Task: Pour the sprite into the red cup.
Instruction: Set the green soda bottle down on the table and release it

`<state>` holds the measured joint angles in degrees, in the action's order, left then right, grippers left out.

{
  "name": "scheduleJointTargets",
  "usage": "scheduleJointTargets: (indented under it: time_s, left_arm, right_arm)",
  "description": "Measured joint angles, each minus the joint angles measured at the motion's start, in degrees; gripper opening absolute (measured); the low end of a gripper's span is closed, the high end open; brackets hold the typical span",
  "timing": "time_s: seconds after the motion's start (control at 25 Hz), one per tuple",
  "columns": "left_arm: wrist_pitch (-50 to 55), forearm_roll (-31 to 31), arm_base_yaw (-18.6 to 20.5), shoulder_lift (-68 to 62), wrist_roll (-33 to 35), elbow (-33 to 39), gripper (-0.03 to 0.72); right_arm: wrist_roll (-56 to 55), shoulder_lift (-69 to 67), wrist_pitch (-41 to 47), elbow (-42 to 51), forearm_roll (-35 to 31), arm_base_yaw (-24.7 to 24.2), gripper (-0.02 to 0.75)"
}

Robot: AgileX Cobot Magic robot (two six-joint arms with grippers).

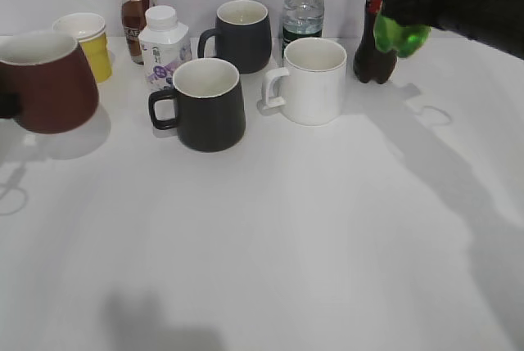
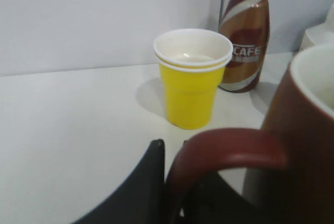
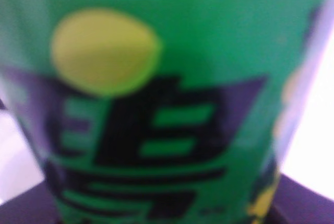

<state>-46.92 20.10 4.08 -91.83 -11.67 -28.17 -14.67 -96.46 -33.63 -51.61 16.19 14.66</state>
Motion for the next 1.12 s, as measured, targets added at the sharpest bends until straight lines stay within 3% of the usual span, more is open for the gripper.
scheduleJointTargets:
  time_s: [0.2,0.52,1.12]
  left_arm:
    - [-10.74,-1.25,0.05,-8.79,1.47,-0.05,0.067]
    - [-17.46,-4.88,0.05,-18.76,5.53,-2.80,0.067]
    - [-20.02,-2.11,0.05,-26.06,5.51,-10.48,0.066]
  right_arm:
    - [3.21,-0.03,3.13,1.39,-1.57,0.00,0.393]
    - [11.61,-0.63,1.03,7.05,-12.84,0.00,0.393]
    - [12.50,-3.76,-0.50,7.44,-13.75,0.00,0.393]
